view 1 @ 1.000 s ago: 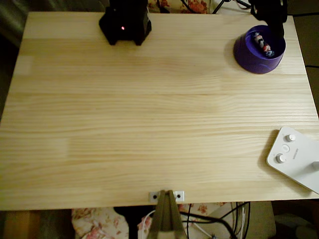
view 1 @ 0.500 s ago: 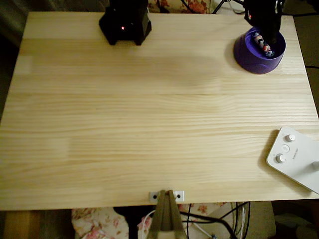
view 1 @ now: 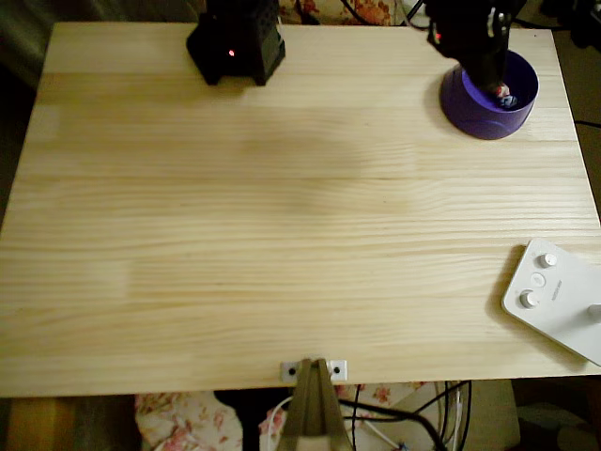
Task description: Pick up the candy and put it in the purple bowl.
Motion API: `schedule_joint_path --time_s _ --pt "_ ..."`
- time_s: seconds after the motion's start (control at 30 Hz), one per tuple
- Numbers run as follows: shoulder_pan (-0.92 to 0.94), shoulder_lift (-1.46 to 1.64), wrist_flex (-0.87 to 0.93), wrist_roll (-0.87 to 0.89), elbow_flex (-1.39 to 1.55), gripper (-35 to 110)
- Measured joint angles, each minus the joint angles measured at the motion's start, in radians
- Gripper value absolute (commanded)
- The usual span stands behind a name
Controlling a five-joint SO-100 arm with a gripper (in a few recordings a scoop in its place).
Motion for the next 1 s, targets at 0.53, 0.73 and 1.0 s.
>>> schedule_joint_path --time_s 0.53,0.73,1.0 --pt "0.491 0.370 0.192 -0.017 0.210 1" --pt "0.666 0.454 0.264 -0.040 0.229 1" --pt "0.890 0.575 0.311 -0.075 0.348 1"
